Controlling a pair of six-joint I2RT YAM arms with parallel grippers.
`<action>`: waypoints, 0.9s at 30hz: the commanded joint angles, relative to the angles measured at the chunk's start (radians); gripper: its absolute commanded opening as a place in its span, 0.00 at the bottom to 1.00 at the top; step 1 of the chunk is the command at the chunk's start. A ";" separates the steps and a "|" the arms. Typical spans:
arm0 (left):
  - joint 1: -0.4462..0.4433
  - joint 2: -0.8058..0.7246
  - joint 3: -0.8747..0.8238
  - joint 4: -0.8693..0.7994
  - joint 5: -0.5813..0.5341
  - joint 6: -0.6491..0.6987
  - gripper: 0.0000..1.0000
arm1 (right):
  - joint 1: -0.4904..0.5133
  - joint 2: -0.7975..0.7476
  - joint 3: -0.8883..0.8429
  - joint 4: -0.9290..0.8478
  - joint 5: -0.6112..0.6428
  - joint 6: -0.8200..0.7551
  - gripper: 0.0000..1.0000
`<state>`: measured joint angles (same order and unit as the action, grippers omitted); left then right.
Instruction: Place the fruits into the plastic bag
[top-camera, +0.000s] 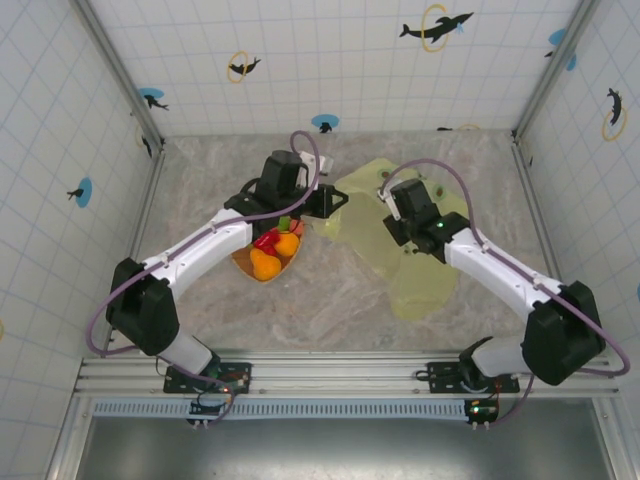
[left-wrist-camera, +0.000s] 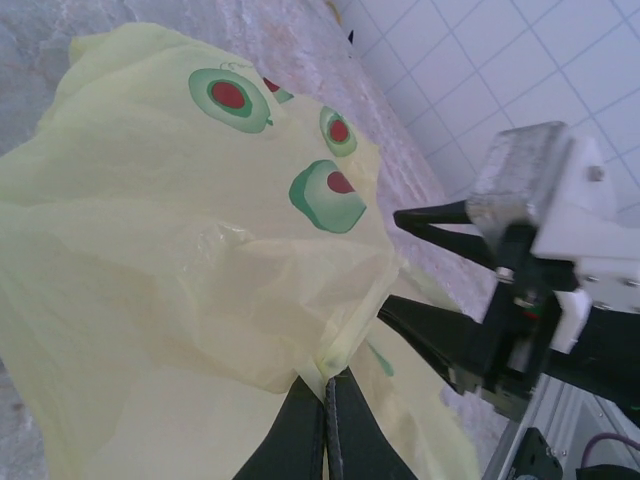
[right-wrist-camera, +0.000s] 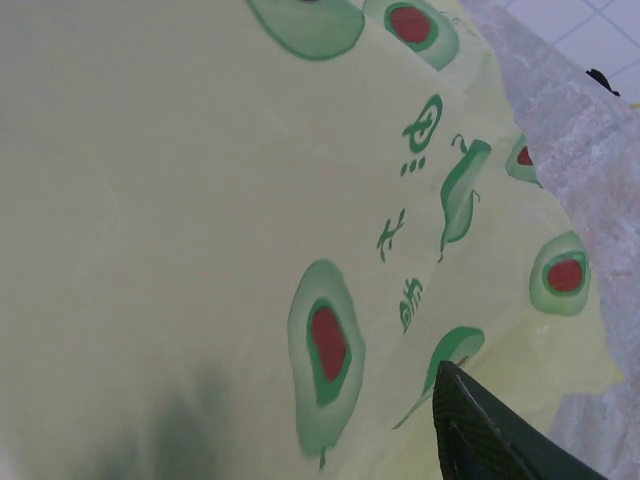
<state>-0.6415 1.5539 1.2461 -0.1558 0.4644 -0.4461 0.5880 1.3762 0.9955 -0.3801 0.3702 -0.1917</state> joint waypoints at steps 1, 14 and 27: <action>-0.002 0.009 0.030 -0.019 0.022 -0.005 0.00 | 0.003 0.030 -0.020 0.085 0.087 -0.018 0.60; 0.038 -0.003 0.006 0.005 0.001 -0.036 0.00 | -0.018 -0.054 -0.225 0.243 0.078 0.111 0.46; 0.043 0.036 0.024 -0.032 0.008 0.000 0.00 | -0.102 -0.120 -0.100 0.201 -0.173 0.147 0.05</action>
<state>-0.6056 1.5795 1.2461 -0.1802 0.4351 -0.4683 0.4946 1.2560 0.8688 -0.1772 0.2089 -0.0601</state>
